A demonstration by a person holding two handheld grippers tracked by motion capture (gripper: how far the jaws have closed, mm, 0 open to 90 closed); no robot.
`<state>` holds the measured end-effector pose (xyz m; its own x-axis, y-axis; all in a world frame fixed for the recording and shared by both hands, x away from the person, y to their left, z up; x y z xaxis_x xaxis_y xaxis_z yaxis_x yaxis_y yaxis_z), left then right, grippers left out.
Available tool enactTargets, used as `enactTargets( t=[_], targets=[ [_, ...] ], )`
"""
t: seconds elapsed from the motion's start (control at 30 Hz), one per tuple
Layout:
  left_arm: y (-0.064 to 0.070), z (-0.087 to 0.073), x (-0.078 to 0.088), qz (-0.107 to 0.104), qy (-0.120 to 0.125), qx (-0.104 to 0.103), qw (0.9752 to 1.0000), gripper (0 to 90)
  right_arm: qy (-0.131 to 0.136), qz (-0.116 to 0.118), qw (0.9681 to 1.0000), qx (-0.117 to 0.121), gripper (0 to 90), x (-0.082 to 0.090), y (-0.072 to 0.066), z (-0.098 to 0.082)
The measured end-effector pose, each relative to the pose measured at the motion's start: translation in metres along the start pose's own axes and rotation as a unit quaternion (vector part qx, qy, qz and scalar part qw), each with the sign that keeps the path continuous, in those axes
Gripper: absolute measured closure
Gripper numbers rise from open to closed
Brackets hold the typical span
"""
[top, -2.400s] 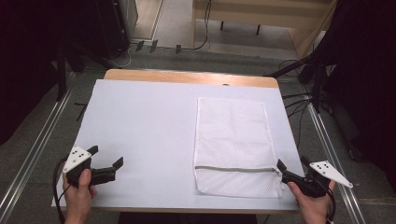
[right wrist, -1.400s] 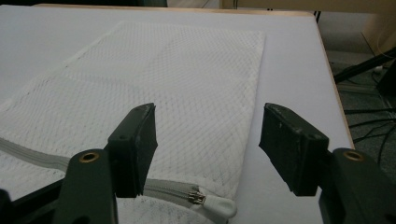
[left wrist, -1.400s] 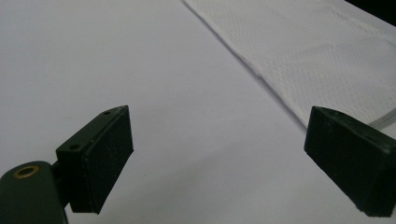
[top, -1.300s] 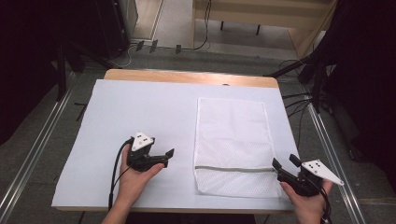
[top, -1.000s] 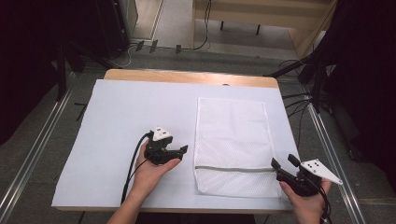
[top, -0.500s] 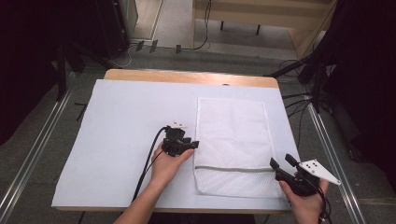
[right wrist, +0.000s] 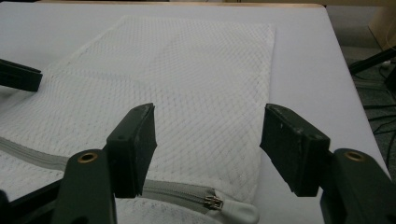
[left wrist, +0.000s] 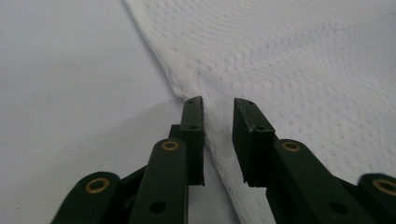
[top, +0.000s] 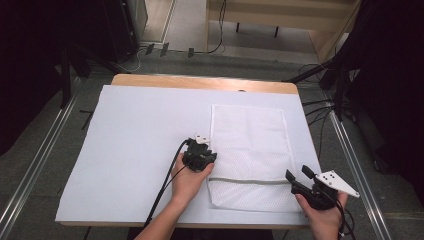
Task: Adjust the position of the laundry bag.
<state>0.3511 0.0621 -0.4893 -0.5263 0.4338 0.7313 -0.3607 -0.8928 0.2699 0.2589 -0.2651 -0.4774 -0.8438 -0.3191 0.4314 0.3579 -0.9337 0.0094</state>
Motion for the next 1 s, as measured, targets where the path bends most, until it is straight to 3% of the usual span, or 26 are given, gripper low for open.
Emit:
enactTargets(
  t=[0.07,0.17,0.5,1.0],
  targets=[
    [-0.002,0.0,0.0,0.001,0.001,0.001,1.0,81.0,0.0,0.0,1.0,-0.001,35.7,0.0,-0.001,0.0],
    [-0.005,0.001,0.0,-0.02,-0.005,0.004,0.9998,90.0,-0.002,0.002,1.0,0.002,35.4,-0.001,-0.002,0.0],
    [-0.02,0.0,0.01,-0.041,0.007,0.023,0.9989,90.0,-0.007,0.004,1.0,0.001,27.1,-0.002,0.0,-0.001],
    [-0.08,-0.008,0.053,-0.024,0.037,0.066,0.9969,90.0,-0.01,0.01,0.9999,0.003,24.1,-0.002,-0.006,0.002]
  ],
)
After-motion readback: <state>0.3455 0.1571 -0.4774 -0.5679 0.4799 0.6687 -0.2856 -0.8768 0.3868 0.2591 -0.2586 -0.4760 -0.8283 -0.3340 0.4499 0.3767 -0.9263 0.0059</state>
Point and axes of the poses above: each handheld gripper's, and its own axes: x roughly backward along the jaws, z roughly out of its top, y roughly to its right, the point moved 3 cm from there along -x, roughly forward along the jaws, and after that the axes turned 9 degrees about x, right-handed, at the moved point
